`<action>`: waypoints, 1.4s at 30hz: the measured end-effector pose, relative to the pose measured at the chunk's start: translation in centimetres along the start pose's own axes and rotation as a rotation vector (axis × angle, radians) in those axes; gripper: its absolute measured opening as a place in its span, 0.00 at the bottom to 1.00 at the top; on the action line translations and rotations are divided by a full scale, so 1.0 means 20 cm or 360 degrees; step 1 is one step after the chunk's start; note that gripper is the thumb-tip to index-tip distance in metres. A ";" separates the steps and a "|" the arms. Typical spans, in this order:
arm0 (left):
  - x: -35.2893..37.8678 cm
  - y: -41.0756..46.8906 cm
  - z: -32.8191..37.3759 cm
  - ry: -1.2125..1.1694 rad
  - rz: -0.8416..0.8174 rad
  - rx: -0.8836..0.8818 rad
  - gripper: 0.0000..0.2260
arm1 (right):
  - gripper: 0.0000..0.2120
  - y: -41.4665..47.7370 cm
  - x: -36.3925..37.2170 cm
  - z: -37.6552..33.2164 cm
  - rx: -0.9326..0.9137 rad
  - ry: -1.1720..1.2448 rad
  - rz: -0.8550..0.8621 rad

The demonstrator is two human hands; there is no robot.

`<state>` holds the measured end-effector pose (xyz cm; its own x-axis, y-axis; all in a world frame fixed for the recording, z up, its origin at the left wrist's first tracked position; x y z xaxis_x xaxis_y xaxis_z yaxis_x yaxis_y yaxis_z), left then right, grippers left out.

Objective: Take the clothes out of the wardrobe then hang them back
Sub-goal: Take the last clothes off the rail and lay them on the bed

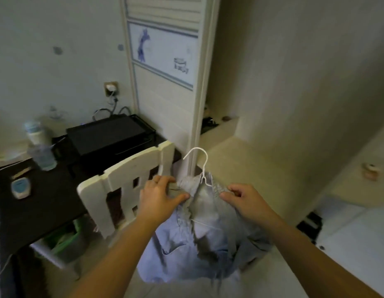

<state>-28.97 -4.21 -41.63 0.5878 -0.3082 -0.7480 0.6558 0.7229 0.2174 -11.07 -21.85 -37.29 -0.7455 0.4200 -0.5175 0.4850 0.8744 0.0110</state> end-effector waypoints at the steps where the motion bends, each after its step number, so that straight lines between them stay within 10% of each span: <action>1: 0.05 0.06 0.07 -0.0008 -0.0056 0.0038 0.32 | 0.19 0.00 -0.08 0.03 0.0041 0.0027 0.0069; 11: 0.28 0.59 0.59 -0.0461 -0.0501 0.0389 0.26 | 0.07 0.25 -0.52 0.09 0.0556 0.1149 0.0538; 16: 0.16 0.97 0.76 -0.0692 -0.0565 0.0519 0.10 | 0.03 0.59 -0.69 -0.11 0.0412 0.1138 0.0701; 25: -0.30 1.70 1.06 -0.0517 -0.0548 0.0976 0.12 | 0.08 1.29 -0.99 -0.69 -0.0070 0.0944 0.1182; 42: -0.88 2.67 1.87 -0.0203 0.0335 0.1238 0.15 | 0.15 2.04 -1.90 -1.61 -0.0694 0.0607 0.1629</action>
<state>13.49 16.71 6.67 0.7540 -0.3160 -0.5759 0.6393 0.1516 0.7539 22.26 5.64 10.37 -0.2235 0.9557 0.1914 0.7950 0.0651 0.6032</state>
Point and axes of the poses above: each hand's wrist, its own y-axis towards the middle knuckle, its own x-axis out of the palm, z = x × y, the point moved 5 cm from there along y, towards the middle knuckle, and after that the axes turned 2 degrees about -z, right-handed, at the moved point
